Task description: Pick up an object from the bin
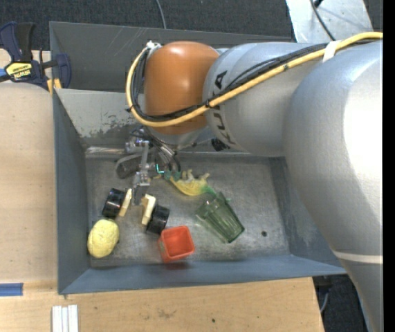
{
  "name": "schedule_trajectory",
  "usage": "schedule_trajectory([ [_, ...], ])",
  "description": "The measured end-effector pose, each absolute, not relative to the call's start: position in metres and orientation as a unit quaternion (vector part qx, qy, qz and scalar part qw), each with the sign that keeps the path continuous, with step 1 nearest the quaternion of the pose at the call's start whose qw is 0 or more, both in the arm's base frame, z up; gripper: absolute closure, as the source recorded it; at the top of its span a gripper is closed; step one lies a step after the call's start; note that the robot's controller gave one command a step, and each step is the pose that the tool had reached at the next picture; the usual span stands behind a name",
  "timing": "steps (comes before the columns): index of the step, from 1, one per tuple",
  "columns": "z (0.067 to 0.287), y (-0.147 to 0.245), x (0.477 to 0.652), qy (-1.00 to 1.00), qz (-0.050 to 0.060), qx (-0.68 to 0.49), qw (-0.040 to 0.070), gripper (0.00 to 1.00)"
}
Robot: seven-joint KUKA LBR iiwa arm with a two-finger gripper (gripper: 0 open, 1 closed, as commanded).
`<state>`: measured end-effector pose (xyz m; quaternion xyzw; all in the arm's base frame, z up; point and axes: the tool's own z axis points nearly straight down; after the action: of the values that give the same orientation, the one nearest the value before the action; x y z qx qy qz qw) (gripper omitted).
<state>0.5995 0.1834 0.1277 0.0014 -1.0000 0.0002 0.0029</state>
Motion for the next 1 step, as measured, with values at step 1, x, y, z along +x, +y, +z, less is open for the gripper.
schedule_trajectory([
  [1,0.1324,0.1829,0.6017,-1.000,-0.001,0.000,-0.001,0.00],
])
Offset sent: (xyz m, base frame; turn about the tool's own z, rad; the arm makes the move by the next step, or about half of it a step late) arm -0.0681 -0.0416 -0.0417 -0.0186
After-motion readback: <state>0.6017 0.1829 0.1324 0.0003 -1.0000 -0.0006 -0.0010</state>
